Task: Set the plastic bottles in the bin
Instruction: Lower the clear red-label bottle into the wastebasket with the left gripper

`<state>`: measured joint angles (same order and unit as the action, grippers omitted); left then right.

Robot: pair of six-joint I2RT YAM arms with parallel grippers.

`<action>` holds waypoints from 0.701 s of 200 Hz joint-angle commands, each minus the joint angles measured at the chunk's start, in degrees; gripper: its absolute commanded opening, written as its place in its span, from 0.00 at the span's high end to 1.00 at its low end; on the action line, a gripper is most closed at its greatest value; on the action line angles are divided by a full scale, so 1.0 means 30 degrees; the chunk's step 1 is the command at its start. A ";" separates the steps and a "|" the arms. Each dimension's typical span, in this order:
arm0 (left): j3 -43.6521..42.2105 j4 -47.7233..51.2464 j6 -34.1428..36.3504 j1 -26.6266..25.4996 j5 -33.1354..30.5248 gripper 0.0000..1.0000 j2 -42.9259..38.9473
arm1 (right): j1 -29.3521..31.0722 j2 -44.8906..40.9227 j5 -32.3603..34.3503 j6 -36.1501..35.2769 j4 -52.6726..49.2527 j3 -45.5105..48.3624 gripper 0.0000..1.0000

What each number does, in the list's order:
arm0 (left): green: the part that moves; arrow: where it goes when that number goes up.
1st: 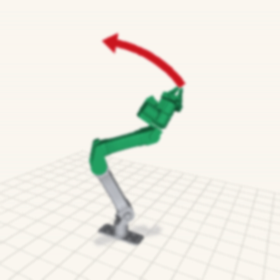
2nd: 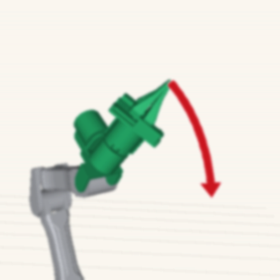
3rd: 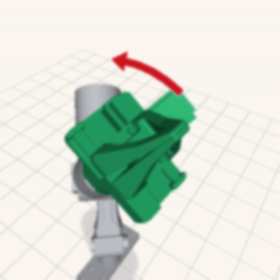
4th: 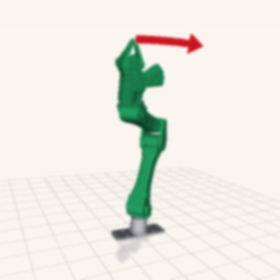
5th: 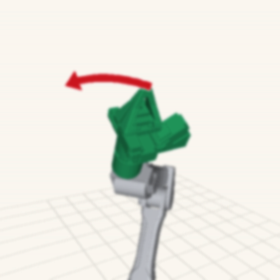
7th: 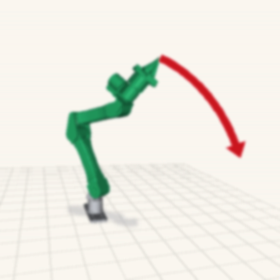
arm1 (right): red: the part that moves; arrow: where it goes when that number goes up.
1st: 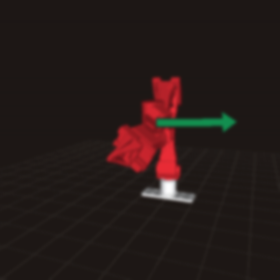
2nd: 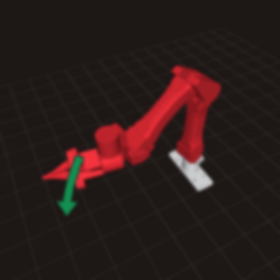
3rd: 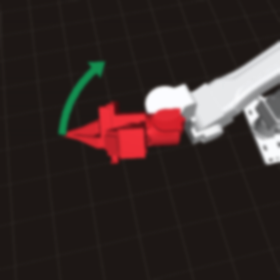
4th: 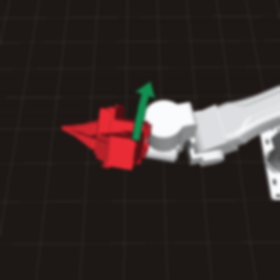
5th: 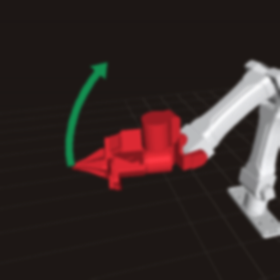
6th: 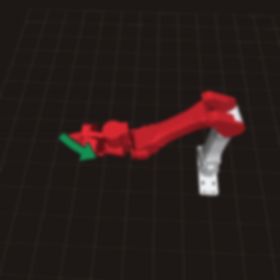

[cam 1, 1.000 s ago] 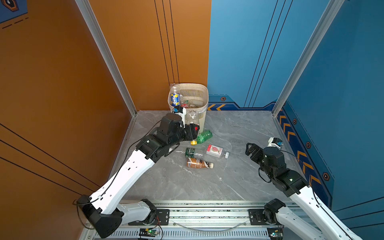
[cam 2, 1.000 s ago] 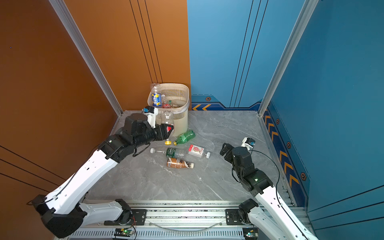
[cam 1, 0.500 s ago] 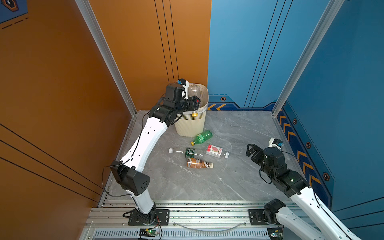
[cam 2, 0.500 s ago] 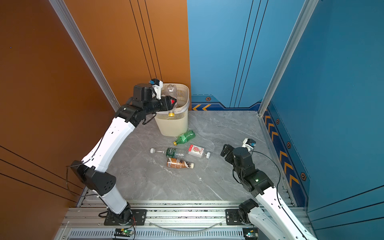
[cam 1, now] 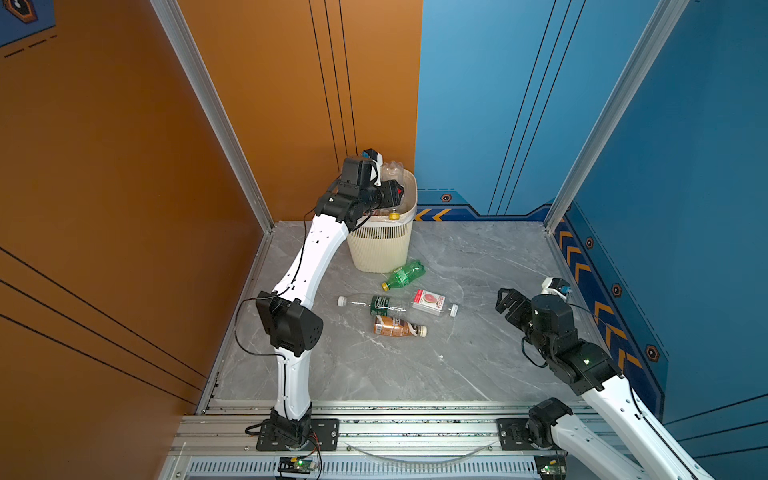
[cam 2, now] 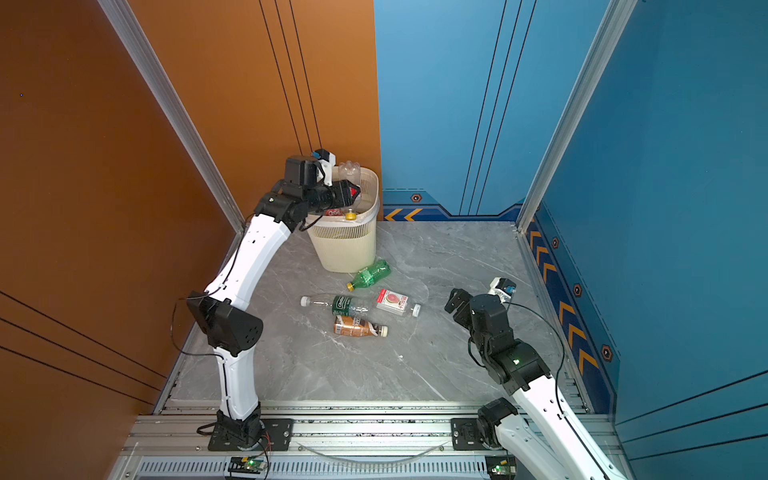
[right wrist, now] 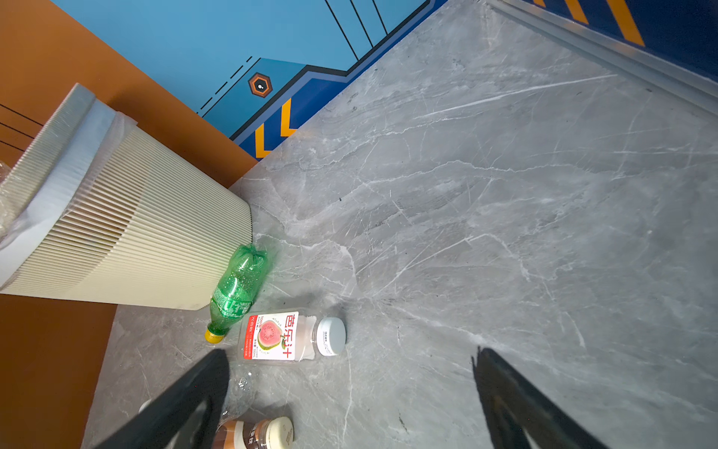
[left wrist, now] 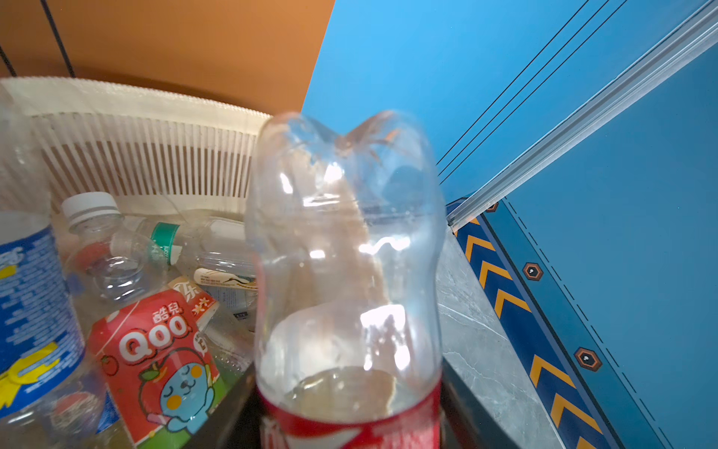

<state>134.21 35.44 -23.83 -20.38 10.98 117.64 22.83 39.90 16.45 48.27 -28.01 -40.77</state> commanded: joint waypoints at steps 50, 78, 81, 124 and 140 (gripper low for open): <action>0.4094 -0.0149 -0.2351 0.0996 0.2809 0.41 0.1410 | -0.0870 0.0016 -0.0825 -0.0391 -0.0449 -0.0324 0.01; 0.3994 -0.0806 -0.2336 0.1132 0.1835 0.41 0.1236 | -0.1119 -0.0028 -0.0991 -0.0392 -0.0363 -0.0179 0.01; 0.3999 -0.0850 -0.2334 0.1164 0.1728 0.41 0.1291 | -0.1133 -0.0025 -0.1025 -0.0391 -0.0361 -0.0171 0.01; 0.4191 -0.0915 -0.2706 0.1228 0.1246 0.40 0.2606 | -0.1281 -0.0145 -0.1176 -0.0352 -0.0361 0.0011 0.01; 0.4212 -0.0915 -0.2708 0.1227 0.0951 0.37 0.2952 | -0.1336 -0.0124 -0.1258 -0.0351 -0.0361 -0.0001 0.01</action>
<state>145.67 33.85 -31.48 -17.19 15.70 123.70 19.31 39.94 13.47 47.88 -28.01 -40.77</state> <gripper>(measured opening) 0.611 0.995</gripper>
